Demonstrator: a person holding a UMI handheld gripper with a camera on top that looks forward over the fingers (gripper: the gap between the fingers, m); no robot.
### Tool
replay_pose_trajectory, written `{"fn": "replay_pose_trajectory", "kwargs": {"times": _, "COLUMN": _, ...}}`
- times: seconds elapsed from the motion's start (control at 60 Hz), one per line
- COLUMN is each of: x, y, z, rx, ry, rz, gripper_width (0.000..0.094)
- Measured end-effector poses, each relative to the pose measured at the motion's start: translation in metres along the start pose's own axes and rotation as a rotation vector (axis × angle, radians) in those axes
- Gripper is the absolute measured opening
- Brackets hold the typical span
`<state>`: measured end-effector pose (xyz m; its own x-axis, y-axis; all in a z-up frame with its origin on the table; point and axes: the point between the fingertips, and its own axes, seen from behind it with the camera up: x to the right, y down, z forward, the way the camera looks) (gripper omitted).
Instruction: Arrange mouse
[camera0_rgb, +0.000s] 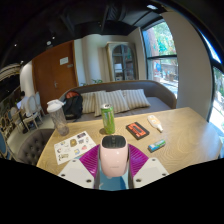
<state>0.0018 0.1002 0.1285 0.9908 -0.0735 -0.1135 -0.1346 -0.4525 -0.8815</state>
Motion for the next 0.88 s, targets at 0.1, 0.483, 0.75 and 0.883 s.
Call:
{"fn": "replay_pose_trajectory", "kwargs": {"times": 0.1, "x": -0.052, "y": 0.063, "z": 0.013, "rx": -0.083, "ry": -0.02, "rz": -0.015, "gripper_width": 0.0378}}
{"fn": "replay_pose_trajectory", "kwargs": {"times": 0.483, "x": -0.07, "y": 0.149, "z": 0.038, "rx": -0.259, "ry": 0.015, "rz": -0.108, "gripper_width": 0.0534}}
{"fn": "replay_pose_trajectory", "kwargs": {"times": 0.75, "x": -0.056, "y": 0.134, "z": -0.04, "rx": -0.327, "ry": 0.014, "rz": -0.113, "gripper_width": 0.0845}}
{"fn": "replay_pose_trajectory", "kwargs": {"times": 0.883, "x": -0.041, "y": 0.145, "z": -0.101, "rx": -0.373, "ry": 0.045, "rz": -0.097, "gripper_width": 0.0849}}
